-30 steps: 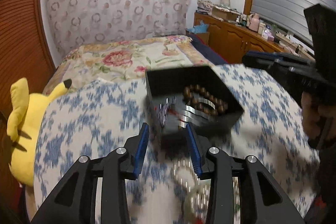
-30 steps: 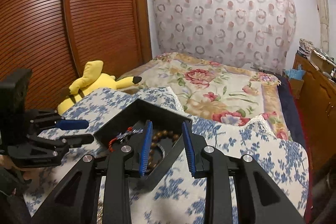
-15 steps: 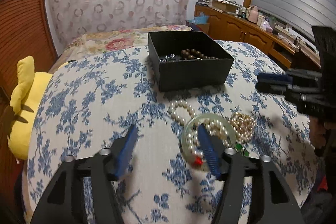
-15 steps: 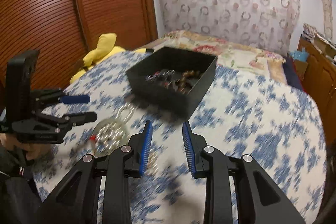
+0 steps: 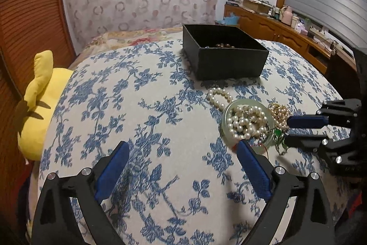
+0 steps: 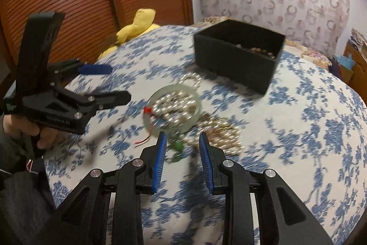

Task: Organize jewelry
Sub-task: 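Move both tools back to the jewelry pile, then grasp the green pendant with the right tool while the left tool grasps the jade bangle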

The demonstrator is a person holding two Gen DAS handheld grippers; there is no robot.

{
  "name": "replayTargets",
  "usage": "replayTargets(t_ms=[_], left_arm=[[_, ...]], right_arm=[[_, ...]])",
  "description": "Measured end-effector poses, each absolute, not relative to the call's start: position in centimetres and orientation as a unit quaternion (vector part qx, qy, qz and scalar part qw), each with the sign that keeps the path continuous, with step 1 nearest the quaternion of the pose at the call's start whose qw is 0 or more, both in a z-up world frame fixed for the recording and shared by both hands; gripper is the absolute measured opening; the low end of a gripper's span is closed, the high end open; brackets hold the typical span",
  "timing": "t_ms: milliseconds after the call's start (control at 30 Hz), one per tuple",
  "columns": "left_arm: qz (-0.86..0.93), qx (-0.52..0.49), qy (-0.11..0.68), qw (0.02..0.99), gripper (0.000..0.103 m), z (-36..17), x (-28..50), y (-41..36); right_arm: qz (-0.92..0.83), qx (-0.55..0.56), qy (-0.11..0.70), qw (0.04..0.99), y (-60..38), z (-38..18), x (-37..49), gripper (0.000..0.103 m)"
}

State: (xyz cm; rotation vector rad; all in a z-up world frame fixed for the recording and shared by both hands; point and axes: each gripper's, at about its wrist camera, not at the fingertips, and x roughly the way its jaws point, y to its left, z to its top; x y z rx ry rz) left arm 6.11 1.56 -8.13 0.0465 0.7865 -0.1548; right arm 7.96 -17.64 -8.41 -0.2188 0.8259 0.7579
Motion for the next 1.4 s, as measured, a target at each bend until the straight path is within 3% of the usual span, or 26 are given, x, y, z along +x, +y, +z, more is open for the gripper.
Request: replayTargets(t_ms=[400,433,500,567,1400], left_arm=[[-0.076,0.008,0.374,0.924,0.092,-7.7,4.5,2.0],[-0.076,0.008,0.373,0.925,0.092,-7.7,4.5,2.1],[-0.075,0.007,0.373,0.925,0.092,-7.8,4.5,2.1],[-0.077,0.006,0.374,0.924,0.092,-7.8,4.5,2.1],[-0.141,0.044,0.397,0.906,0.092,-8.2,7.6,-3.9]], right_arm=[[0.348,-0.139,0.400,0.836,-15.9,-9.1,8.5,0.032],[0.347,-0.144,0.399,0.837,-15.9,-9.2,8.4,0.030],[0.340,-0.152,0.396,0.839,-15.9,-9.2,8.3,0.013],[0.344,-0.149,0.395,0.839,-16.3,-9.2,8.3,0.011],[0.293,-0.077,0.281,0.911,-24.3,-1.3,7.0,0.011]])
